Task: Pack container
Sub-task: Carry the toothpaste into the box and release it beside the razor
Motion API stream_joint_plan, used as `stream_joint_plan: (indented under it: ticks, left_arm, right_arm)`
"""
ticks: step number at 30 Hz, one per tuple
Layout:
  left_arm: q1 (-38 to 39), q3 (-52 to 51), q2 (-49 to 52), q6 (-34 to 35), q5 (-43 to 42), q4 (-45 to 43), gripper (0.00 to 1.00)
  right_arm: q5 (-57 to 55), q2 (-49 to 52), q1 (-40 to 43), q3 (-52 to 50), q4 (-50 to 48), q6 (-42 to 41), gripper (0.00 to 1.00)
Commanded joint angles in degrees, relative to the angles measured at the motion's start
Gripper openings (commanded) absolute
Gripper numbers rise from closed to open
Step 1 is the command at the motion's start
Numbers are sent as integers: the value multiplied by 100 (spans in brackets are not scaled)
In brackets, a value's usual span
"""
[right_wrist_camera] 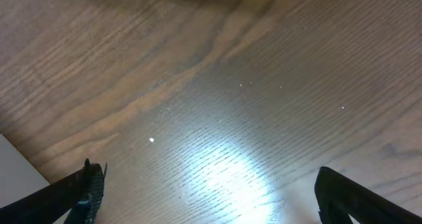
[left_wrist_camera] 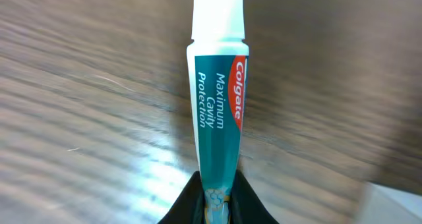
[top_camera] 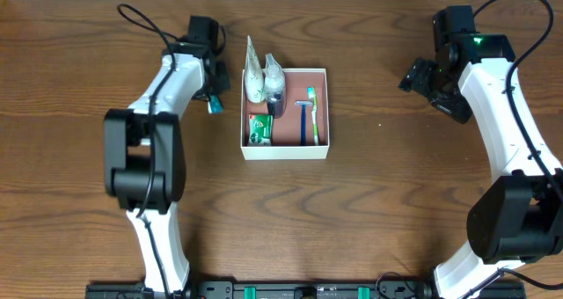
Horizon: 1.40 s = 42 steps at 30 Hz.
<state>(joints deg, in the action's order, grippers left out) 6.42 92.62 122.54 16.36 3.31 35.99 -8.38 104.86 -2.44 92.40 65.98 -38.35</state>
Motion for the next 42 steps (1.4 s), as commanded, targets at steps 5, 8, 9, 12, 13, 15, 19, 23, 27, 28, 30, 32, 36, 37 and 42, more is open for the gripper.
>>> stream_joint_plan:
  ticks: [5, 8, 9, 12, 13, 15, 19, 23, 27, 28, 30, 32, 36, 37, 42]
  left_arm:
    - [116, 42, -2061, -136, 28, 223, 10]
    - [376, 42, -2719, -136, 4, 389, 9]
    - [487, 42, -2905, -136, -44, 431, 9]
    - [920, 42, -3348, -136, -319, 476, 9]
    - [1040, 42, -3414, -136, -400, 474, 9]
    - [1355, 42, -3504, -131, -507, 466, 9]
    - [1950, 39, -3377, -129, -509, 468, 9]
    - [2330, 39, -3040, -105, -505, 448, 9]
    - [2538, 39, -2544, 175, -507, 470, 9]
    - [2588, 39, -2402, 175, -507, 470, 9]
    - [2675, 39, -2177, 173, -505, 472, 9]
    - [2747, 39, -1978, 173, -505, 470, 9]
    - [2806, 39, -1591, 197, -459, 472, 9]
    - [2806, 39, -1554, 199, -457, 472, 9]
    - [2806, 39, -1207, 262, -396, 492, 9]
  right_arm:
    - [-20, 26, 13, 0, 2, -37, 98]
    - [-20, 28, 13, 0, 2, -37, 99]
    - [-20, 28, 13, 0, 2, -37, 99]
    - [-20, 28, 13, 0, 2, -37, 99]
    - [-20, 28, 13, 0, 2, -37, 99]
    - [-20, 26, 13, 0, 2, -37, 99]
    - [-20, 28, 13, 0, 2, -37, 99]
    - [-20, 28, 13, 0, 2, -37, 99]
    - [-20, 28, 13, 0, 2, -37, 99]
    - [-20, 28, 13, 0, 2, -37, 99]
    - [-20, 26, 13, 0, 2, -37, 99]
    - [-20, 28, 13, 0, 2, -37, 99]
    - [-20, 26, 13, 0, 2, -37, 99]
    - [-20, 28, 13, 0, 2, -35, 99]
    - [-20, 28, 13, 0, 2, -37, 99]
